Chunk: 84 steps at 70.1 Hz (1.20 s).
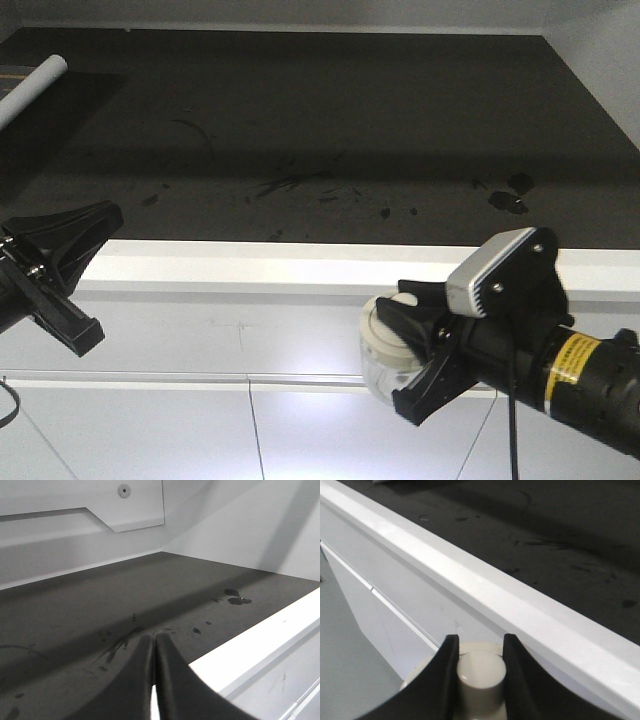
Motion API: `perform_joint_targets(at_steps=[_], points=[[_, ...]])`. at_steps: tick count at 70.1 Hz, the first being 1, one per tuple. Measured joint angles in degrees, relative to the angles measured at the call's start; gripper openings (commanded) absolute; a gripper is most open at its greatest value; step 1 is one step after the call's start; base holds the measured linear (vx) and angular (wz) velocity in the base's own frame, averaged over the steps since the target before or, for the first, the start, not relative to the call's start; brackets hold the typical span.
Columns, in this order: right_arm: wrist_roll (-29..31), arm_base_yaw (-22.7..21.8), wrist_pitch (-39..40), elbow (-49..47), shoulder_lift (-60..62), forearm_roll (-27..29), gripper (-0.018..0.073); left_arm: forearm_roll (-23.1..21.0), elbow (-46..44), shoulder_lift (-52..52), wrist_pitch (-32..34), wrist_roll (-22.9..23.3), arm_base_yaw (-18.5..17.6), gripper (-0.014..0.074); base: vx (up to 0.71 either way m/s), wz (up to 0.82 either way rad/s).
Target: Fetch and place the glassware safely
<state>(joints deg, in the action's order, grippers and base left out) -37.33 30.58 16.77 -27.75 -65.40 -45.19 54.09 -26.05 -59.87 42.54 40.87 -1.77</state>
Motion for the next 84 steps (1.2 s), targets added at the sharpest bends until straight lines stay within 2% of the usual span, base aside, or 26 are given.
perform_joint_targets(at_steps=[30,84], points=[[0.0,1.2,6.2,-0.1,-0.6,0.4,-0.0001,0.2,0.0,0.0,0.0,0.1,0.0,-0.0007,0.0,0.0],[0.0,1.2,6.5,-0.1,-0.6,0.4,-0.0001,0.2,0.0,0.0,0.0,0.1,0.0,-0.0007,0.0,0.0]])
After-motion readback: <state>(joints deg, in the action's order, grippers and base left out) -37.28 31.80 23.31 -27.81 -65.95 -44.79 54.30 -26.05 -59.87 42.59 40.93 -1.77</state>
